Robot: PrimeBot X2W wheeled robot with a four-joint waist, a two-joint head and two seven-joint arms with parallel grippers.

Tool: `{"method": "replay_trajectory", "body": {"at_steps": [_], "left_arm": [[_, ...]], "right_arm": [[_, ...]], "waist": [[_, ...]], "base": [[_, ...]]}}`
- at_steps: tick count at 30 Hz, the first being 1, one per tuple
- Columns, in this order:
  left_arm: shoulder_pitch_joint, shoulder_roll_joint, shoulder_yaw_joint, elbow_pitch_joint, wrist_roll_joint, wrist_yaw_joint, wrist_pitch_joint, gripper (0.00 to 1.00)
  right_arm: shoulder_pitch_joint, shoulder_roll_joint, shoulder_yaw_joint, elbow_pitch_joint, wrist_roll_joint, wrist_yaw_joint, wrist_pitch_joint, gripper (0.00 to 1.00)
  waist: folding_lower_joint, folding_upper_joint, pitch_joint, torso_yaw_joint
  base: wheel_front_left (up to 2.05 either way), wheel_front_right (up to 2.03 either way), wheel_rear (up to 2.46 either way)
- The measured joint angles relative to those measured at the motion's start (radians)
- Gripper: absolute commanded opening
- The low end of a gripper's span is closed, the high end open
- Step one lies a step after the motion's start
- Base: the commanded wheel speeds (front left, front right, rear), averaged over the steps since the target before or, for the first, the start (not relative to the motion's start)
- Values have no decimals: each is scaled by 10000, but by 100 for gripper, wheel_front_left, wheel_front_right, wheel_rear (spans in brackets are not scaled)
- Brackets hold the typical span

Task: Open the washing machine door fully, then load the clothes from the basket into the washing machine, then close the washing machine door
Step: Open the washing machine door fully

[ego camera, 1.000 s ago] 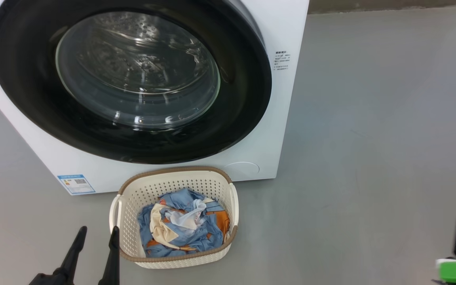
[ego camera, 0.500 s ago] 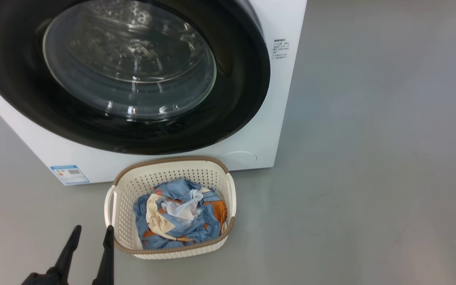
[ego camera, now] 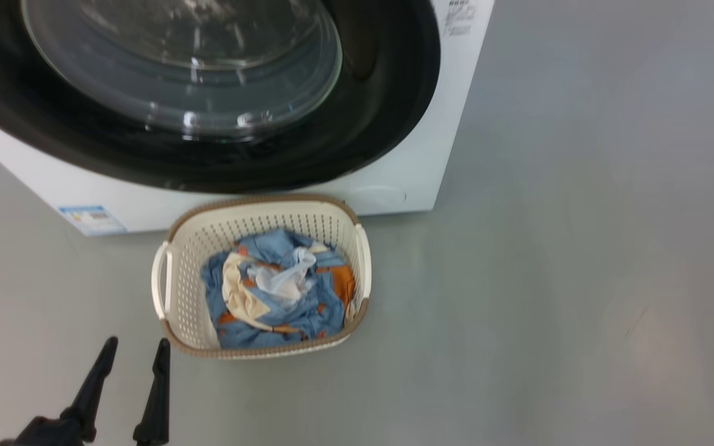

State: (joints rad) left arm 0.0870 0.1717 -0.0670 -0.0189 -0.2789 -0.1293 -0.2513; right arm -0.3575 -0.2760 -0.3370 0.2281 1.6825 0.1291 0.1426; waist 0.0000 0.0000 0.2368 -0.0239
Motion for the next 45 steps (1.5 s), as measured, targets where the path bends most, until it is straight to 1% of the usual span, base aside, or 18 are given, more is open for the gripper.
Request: {"method": "replay_trajectory", "body": {"at_steps": [8,17,21,26,35,45], "left_arm": [[-173,17,-194,-92,0,0,0,100],[-357,-86,-353,-98,-15,0,0,100],[-510,-240,-424,-104,-17,0,0,100],[-558,-303,-443,-105,-17,0,-2,100],[-878,-378,-514,-128,-17,0,-2,100],[-983,-631,-545,-94,-61,0,-42,100]], "right_arm": [[-1772,88,153,472,-458,0,849,0],[-3026,46,311,849,-610,0,1452,0],[-3808,-63,307,1055,-610,0,1751,0],[-4279,-61,403,1089,-616,0,2146,0],[-5513,69,1333,1106,-924,0,2853,0],[-6327,-73,1783,1225,-1179,0,3196,0]], "waist": [[0,0,781,259],[0,1,1158,747],[0,0,1439,987],[0,0,1693,1165],[0,1,2283,1444],[0,0,2663,1915]], "base": [[0,0,0],[0,0,0],[0,0,0],[0,0,0],[0,0,0],[0,0,0]]}}
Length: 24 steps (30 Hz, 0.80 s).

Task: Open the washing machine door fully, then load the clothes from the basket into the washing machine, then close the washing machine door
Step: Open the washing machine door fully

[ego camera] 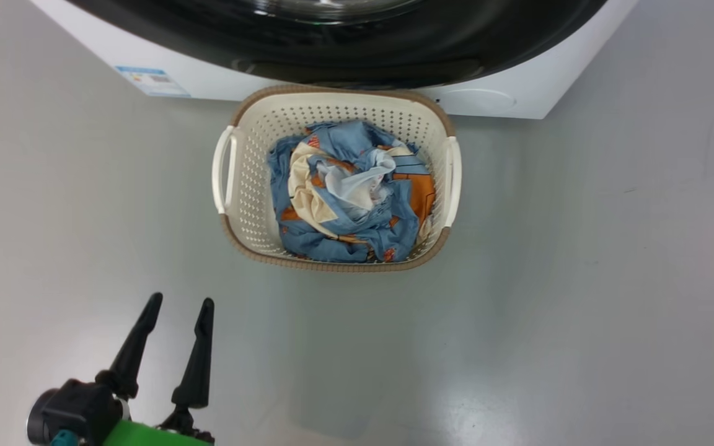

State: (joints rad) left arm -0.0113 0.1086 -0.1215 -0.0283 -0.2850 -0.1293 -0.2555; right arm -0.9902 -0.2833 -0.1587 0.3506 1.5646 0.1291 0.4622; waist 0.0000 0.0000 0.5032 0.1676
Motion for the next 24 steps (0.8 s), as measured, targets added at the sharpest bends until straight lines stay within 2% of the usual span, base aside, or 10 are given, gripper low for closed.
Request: {"method": "replay_trajectory", "body": {"at_steps": [13,24], "left_arm": [[-340,-288,-21,42,-23,0,0,100],[-563,-328,-27,46,-27,0,0,100]], "right_arm": [[-360,-71,476,178,-59,0,44,0],[-517,-102,790,328,-59,0,121,0]], "waist": [[0,0,414,513],[0,0,648,652]], "base": [[0,0,0],[0,0,0]]}}
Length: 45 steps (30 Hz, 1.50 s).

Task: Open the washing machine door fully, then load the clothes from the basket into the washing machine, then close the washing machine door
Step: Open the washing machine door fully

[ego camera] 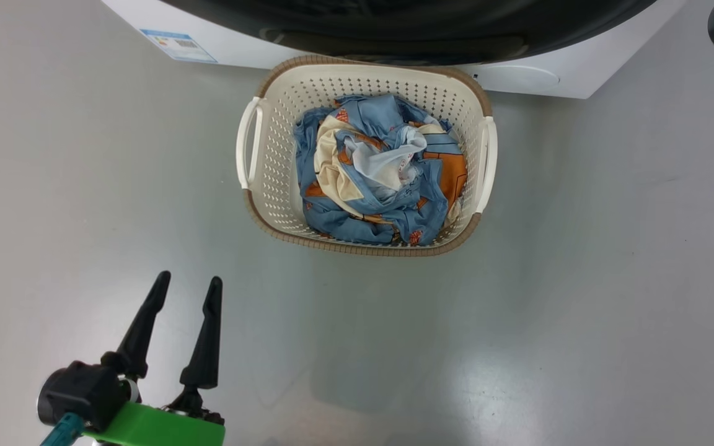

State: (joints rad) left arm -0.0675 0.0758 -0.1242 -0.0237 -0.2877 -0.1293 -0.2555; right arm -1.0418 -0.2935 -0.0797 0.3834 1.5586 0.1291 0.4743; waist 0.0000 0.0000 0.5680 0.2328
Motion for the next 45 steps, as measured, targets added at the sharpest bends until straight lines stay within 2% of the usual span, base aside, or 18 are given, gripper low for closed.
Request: {"method": "replay_trajectory", "body": {"at_steps": [30,45], "left_arm": [[-195,-27,-31,115,-102,0,0,100],[-193,42,10,140,-102,0,0,100]], "right_arm": [[-236,-211,694,211,6,0,600,0],[138,-138,1095,151,17,-2,894,0]], "waist": [[0,0,-119,-81],[0,0,-392,-342]], "base": [[0,0,0],[0,0,0]]}}
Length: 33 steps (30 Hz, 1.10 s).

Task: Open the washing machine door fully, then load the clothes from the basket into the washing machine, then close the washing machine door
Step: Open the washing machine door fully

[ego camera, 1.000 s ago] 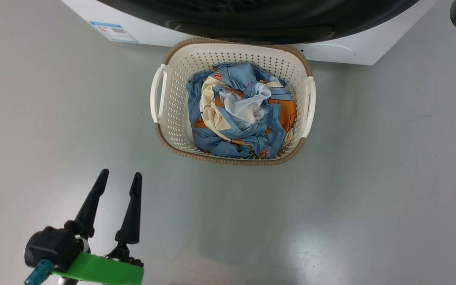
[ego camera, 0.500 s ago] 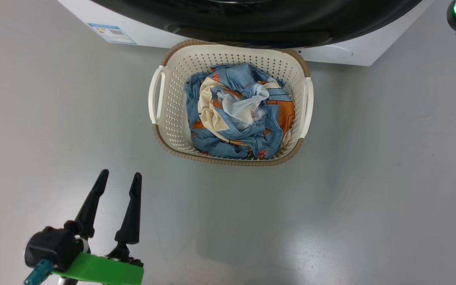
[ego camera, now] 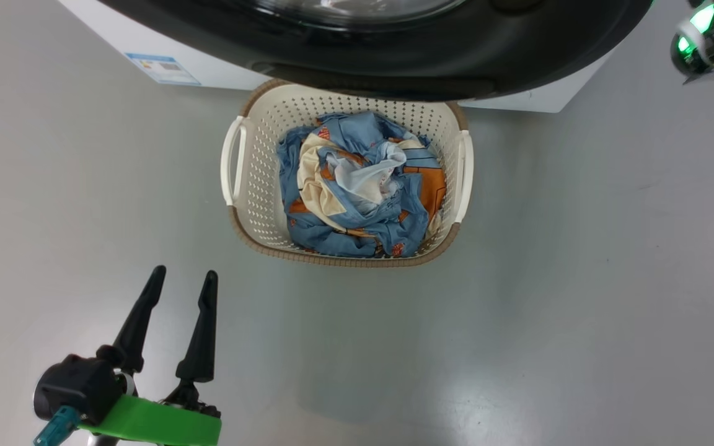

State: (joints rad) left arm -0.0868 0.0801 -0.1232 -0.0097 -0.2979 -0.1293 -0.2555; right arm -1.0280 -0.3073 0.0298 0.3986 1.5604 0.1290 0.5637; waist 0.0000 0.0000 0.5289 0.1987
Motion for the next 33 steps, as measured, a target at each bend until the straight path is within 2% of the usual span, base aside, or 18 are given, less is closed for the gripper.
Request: {"method": "replay_trajectory", "body": {"at_steps": [19,33], "left_arm": [[15,21,46,56,-82,0,0,100],[330,21,232,178,-144,0,0,100]], "right_arm": [[918,476,882,-320,12,0,610,0],[2228,894,1685,-650,15,0,1151,0]], "waist": [[0,0,-623,-463],[0,0,-1639,-736]], "base": [[0,0,0],[0,0,0]]}}
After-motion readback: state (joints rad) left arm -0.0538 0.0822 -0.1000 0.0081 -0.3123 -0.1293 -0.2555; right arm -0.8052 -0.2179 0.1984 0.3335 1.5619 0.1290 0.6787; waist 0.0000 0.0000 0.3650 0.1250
